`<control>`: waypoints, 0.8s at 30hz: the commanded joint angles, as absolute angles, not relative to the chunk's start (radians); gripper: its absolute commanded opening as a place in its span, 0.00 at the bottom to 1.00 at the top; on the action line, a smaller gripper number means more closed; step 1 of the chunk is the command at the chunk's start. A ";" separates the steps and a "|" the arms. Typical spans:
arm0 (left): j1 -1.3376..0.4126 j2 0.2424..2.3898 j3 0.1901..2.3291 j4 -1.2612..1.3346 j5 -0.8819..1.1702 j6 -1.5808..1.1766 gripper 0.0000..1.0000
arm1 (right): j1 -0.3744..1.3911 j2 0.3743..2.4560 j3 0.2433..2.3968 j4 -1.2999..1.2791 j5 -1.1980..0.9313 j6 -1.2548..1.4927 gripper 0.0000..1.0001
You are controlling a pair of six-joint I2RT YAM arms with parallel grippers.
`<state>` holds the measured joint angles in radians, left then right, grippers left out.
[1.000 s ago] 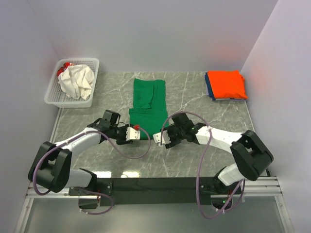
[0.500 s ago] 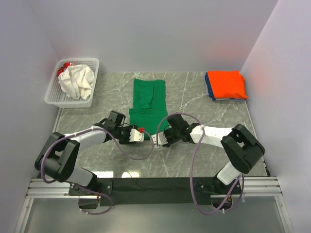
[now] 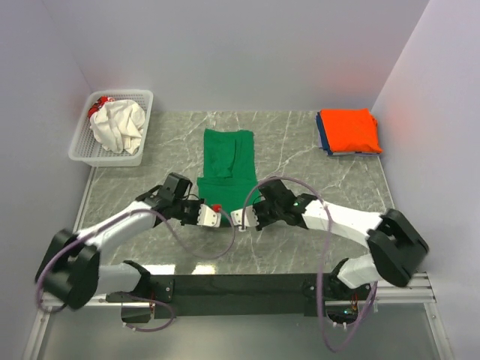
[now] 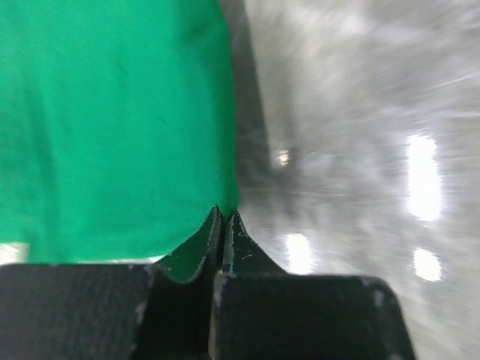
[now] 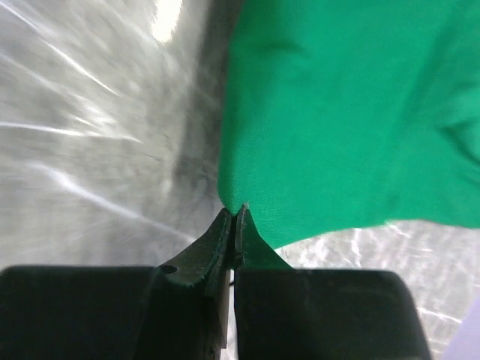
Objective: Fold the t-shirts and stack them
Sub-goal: Fold the tshirt
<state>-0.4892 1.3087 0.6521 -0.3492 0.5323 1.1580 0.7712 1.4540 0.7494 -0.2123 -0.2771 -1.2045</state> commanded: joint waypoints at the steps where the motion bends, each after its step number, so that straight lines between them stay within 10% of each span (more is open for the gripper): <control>1: -0.550 1.120 0.655 -0.544 0.626 1.134 0.01 | 0.837 1.295 0.741 -0.343 -0.314 -1.100 0.00; 13: -0.624 0.718 0.721 -0.919 0.877 0.993 0.01 | 1.034 0.876 0.742 -0.653 -0.411 -0.905 0.00; 24: -0.447 0.873 0.891 -0.914 0.868 0.963 0.01 | 0.829 0.974 0.857 -0.643 -0.459 -0.969 0.00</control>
